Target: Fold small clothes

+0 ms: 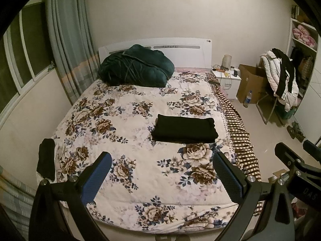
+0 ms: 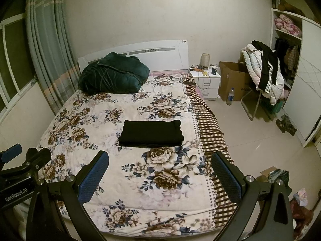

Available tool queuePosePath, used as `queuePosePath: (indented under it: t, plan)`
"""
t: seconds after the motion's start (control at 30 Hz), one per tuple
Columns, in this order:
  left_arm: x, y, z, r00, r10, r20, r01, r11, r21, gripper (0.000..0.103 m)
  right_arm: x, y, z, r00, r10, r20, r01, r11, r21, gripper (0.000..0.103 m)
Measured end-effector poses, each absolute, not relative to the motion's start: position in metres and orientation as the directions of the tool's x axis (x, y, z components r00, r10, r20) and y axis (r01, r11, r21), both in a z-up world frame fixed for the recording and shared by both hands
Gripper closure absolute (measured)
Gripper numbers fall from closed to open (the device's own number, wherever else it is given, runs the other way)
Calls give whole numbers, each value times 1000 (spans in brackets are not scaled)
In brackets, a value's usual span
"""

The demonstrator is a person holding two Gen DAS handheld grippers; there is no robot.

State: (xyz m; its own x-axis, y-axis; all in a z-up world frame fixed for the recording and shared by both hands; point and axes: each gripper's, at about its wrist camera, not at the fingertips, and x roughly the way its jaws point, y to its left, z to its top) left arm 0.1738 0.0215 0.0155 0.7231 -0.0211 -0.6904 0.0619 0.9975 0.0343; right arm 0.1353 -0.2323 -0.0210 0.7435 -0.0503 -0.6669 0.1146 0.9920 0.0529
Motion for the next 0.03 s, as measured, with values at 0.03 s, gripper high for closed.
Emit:
queuePosePath:
  t: [0.03]
  plan:
    - [173,23,17,725,-25,-688,65,997,31,0,135,-232,-21,743,-50,-667,115,992,54,0]
